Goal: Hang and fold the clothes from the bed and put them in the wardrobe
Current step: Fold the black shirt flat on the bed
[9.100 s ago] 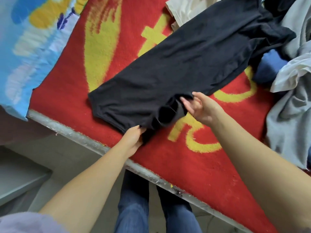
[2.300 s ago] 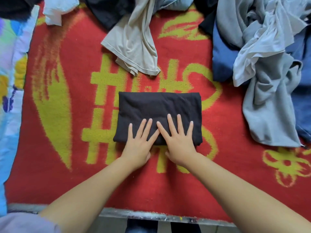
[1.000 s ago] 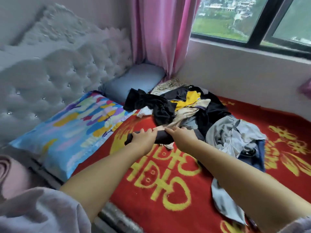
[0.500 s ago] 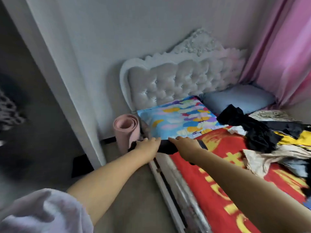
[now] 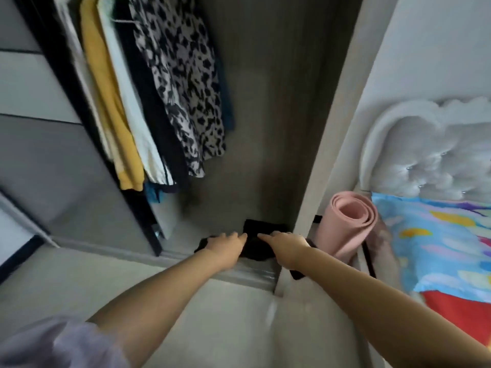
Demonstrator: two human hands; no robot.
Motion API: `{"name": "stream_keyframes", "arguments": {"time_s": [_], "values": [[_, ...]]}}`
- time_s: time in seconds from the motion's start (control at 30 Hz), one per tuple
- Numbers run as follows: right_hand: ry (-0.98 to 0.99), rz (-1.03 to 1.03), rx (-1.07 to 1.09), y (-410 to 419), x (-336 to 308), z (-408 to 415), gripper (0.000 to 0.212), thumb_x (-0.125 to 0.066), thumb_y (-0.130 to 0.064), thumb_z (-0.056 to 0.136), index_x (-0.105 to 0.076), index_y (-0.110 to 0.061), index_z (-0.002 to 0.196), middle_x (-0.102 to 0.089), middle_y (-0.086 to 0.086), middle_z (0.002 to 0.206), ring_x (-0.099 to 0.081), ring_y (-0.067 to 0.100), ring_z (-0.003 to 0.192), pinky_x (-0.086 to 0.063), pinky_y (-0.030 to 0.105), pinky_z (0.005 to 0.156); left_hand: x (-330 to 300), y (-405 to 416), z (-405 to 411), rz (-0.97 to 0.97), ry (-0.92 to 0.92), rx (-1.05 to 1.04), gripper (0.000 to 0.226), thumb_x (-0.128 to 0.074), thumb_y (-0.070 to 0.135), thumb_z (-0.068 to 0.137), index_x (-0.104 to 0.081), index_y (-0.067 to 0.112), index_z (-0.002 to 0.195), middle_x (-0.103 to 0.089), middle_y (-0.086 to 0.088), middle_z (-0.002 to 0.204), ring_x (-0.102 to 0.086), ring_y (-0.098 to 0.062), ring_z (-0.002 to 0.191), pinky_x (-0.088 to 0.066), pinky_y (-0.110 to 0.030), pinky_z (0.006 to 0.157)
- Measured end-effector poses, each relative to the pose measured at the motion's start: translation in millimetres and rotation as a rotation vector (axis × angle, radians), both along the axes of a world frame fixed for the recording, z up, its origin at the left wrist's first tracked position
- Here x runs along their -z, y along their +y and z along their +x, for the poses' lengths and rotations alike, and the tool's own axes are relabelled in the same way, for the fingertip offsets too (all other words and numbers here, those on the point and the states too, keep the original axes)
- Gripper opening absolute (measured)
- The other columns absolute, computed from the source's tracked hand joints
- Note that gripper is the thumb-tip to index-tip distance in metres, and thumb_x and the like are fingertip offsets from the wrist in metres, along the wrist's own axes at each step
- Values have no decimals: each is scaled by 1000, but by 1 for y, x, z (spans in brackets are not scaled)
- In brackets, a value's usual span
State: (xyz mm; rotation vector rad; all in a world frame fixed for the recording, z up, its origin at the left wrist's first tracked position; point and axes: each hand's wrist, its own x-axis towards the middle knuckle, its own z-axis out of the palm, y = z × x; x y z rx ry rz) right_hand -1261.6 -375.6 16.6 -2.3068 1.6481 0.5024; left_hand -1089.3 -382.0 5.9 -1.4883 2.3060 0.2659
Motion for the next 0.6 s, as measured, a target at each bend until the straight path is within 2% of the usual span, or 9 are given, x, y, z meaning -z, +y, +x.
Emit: {"name": "stream_keyframes", "arguments": {"time_s": [0.13,0.3,0.47,0.53,0.6], "values": [[-65,43,-73,-53,26,55,60,-45,-6,95,-29,-31,148,-49,7,136,-52,32,120,-48,42,92,24,-41,53,68,4,-95,47,-43,6,95,-33,10,141,-45,-15,131,-51,-34,116,-47,-47,94],[-134,114,-90,-138,83,85,48,-48,-14,96,-41,-31,140,-57,5,124,-57,27,110,-49,37,85,68,-131,89,123,-13,-57,44,-43,7,96,-36,11,139,-50,-15,126,-54,-35,111,-48,-46,90],[-103,167,-38,-237,141,95,50,-48,-13,96,-41,-31,141,-57,6,120,-60,25,104,-50,34,79,124,-233,100,232,-16,-78,48,-43,10,96,-34,16,143,-50,-13,129,-53,-33,113,-44,-42,90],[-110,155,-9,-269,161,97,53,-49,-16,94,-37,-32,144,-52,5,128,-59,27,107,-50,34,80,141,-268,104,243,21,-59,48,-45,8,95,-37,13,141,-48,-14,132,-53,-33,114,-43,-40,90],[-159,112,37,-295,192,92,59,-52,-22,93,-30,-32,147,-40,3,141,-53,28,116,-49,35,87,163,-302,112,237,104,-25,43,-49,6,93,-43,8,136,-49,-15,132,-54,-32,113,-44,-39,91]]}}
